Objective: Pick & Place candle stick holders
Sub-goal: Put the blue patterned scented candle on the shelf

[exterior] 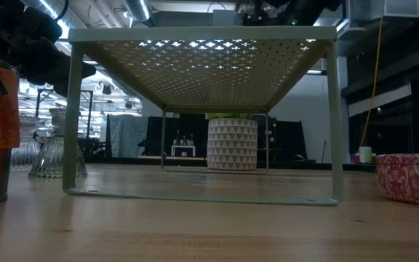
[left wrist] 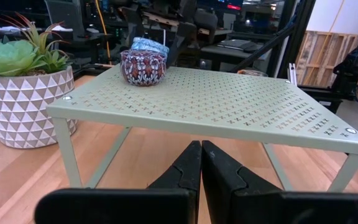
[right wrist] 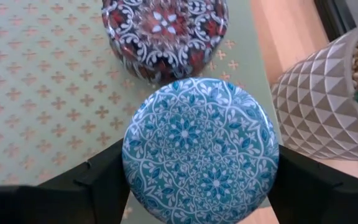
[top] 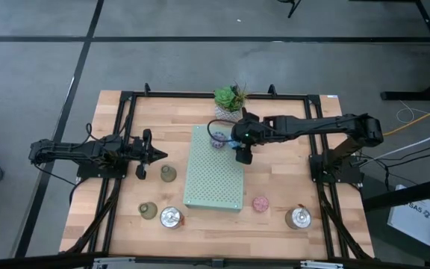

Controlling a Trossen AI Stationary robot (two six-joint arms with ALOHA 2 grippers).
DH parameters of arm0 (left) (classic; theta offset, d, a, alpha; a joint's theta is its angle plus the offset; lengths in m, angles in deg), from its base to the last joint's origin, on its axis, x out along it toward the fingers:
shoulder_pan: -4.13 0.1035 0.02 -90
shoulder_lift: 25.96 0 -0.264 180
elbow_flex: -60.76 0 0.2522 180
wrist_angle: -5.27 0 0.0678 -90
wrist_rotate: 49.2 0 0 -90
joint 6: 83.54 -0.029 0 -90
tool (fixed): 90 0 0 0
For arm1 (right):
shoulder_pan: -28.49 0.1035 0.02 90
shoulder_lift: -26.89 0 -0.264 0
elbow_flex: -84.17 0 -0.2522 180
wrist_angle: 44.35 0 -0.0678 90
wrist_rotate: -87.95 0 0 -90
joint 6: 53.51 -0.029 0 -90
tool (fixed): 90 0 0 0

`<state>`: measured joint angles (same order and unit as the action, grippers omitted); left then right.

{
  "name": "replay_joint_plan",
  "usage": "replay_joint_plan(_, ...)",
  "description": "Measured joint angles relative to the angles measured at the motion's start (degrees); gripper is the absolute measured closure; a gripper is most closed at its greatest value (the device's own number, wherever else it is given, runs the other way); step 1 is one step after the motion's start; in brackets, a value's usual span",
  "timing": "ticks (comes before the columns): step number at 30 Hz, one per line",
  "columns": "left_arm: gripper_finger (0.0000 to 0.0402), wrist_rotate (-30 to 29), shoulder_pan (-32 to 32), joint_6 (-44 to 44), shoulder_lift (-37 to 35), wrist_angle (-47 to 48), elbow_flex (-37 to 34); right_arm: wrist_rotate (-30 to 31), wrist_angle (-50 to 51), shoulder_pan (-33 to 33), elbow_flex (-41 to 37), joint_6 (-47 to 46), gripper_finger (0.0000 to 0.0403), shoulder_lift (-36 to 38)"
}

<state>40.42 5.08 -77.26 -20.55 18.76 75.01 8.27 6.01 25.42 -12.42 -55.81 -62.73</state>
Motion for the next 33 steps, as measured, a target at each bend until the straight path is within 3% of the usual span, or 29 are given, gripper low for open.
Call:
replay_joint_plan(26,0.0395,-0.01,0.00,0.02,0.00,0.00,0.00,-0.02,-2.82,0.44,-0.09,3.85,0.0075,-0.40)
replay_joint_plan(33,0.0395,-0.02,0.00,0.00,0.00,0.00,0.00,-3.36,-3.57,0.44,-0.09,3.82,0.0075,-0.40)
